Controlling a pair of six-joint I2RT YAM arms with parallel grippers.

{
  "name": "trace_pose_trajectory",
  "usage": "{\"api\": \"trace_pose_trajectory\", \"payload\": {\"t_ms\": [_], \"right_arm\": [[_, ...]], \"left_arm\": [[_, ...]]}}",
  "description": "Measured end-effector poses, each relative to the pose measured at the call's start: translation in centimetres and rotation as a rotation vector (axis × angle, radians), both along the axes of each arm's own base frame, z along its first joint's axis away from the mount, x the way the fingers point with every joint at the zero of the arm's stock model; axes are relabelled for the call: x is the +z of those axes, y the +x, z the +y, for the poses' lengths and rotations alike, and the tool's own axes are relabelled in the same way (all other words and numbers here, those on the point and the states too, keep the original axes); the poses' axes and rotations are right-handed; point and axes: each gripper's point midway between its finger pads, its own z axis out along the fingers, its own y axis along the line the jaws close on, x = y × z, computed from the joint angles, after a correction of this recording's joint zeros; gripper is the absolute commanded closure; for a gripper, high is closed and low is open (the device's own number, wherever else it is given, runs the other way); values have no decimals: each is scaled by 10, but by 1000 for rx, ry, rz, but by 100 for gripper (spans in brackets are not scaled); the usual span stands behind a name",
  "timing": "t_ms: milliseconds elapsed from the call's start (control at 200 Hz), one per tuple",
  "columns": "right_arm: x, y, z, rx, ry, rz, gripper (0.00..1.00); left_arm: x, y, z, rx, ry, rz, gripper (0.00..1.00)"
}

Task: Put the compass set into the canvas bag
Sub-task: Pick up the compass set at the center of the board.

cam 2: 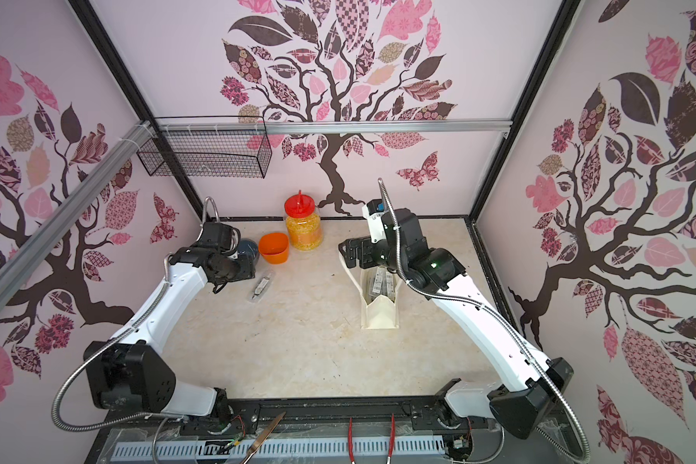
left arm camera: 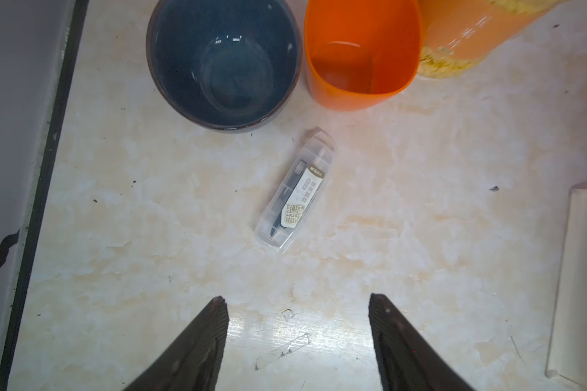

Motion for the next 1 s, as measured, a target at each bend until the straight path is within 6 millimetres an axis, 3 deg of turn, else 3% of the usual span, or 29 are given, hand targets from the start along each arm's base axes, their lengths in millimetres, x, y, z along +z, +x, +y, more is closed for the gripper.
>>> {"api": "trace_pose_trajectory", "payload": {"t_ms": [310,410,615,995], "right_arm": [[-10,0,2,16,-15,0,0],[-15,0,3,23,-21,3,0],[-30,-2,6,44,-28,27,0],[-26,-2,9,56,-13,16,0]], "left_arm": [[-86,8,5,1,50,232,27],[-106,9,6,-2,59,278,26],[-125,17,4,-32,65,297,26],[-136,39,-3,-72,44,287,28]]}}
